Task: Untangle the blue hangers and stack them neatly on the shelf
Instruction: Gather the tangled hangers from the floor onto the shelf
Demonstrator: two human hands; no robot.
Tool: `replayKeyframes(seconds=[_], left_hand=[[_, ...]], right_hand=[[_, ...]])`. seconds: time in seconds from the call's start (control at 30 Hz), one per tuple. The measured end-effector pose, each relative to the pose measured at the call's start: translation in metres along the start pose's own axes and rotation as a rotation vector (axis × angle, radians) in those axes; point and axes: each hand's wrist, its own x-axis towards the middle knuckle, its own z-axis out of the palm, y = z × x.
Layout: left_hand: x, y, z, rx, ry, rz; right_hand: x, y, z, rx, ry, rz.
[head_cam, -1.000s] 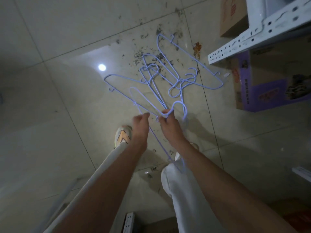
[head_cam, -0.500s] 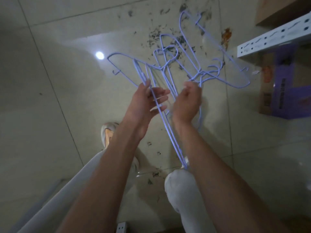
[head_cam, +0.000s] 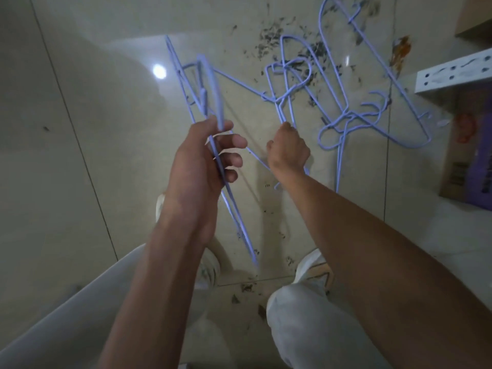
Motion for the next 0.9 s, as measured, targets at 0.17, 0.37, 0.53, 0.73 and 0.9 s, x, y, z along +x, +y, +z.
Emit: replayKeyframes(seconds=[0.17, 0.37, 0.53, 0.73, 0.9], left_hand=[[-0.010, -0.003, -0.019, -0.072, 0.006, 0.016], [-0.013, -0.014, -0.020, -0.076, 0.070, -0.012], [-0.057, 0.004, -0.015, -0.093, 0.166, 0.012], [-0.152, 0.078, -0.012, 0.043, 0.158, -0.013], [-0.244, 0.175, -0.014, 0.205, 0.092, -0.112]], right_hand=[[0.009, 0.005, -0.011, -0.004, 0.054, 0.049], [-0.004, 0.003, -0.018, -0.056, -0.126, -0.149], [-0.075, -0.031, -0.052, 0.784, -0.470, 0.078], [-0.168, -0.053, -0.191, 1.129, -0.445, 0.212], [-0.240, -0.045, -0.368, 1.133, -0.410, 0.299]])
